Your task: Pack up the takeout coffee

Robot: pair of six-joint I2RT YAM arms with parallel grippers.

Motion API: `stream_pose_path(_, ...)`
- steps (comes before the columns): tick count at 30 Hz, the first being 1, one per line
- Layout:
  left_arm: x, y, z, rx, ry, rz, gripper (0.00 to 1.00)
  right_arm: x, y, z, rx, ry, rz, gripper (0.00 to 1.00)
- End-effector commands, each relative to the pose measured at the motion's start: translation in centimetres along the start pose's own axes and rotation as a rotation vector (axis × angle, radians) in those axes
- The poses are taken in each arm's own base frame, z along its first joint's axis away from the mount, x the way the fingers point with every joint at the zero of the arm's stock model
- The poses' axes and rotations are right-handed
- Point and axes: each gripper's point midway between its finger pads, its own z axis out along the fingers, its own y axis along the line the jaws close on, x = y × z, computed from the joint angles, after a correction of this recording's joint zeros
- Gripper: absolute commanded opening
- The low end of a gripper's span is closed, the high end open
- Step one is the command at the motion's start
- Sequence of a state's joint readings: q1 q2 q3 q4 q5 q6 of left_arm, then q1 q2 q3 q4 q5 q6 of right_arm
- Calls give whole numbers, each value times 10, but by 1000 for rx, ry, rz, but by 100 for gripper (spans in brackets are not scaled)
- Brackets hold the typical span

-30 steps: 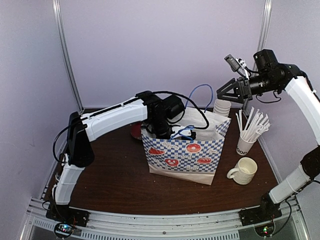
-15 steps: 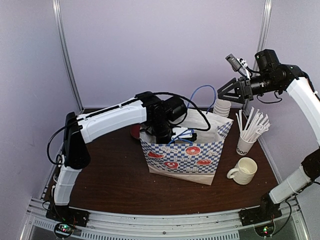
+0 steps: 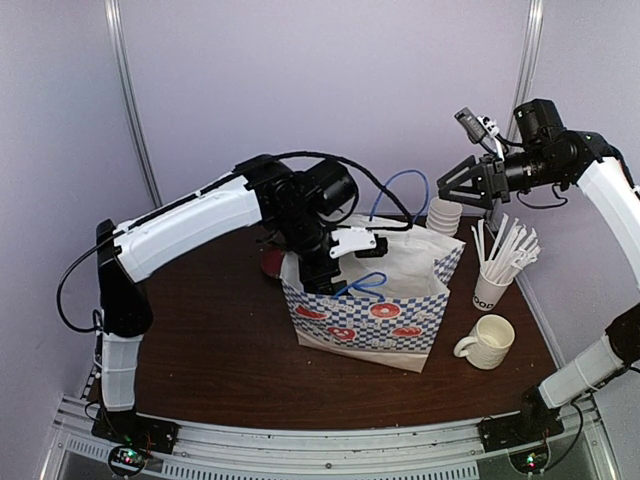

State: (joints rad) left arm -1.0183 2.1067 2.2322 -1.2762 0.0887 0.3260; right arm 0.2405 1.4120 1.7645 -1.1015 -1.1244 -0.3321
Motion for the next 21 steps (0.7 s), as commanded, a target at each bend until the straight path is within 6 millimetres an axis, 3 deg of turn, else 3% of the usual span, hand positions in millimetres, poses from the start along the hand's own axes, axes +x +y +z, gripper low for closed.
stream_pose_path(1, -17, -7, -44, 3, -109, 3, 96, 0, -6, -1, 30, -13, 5, 85)
stream_pose_path(7, -39, -3, -87, -52, -258, 10, 92, 3, -42, 4, 170, 12, 49, 82)
stream_pose_path(13, -73, -1, -125, -90, -525, -36, 91, 3, -53, 22, 116, 30, 91, 80)
stream_pose_path(21, -71, 16, -173, -275, -700, -79, 91, 8, -74, 40, 116, 70, 128, 72)
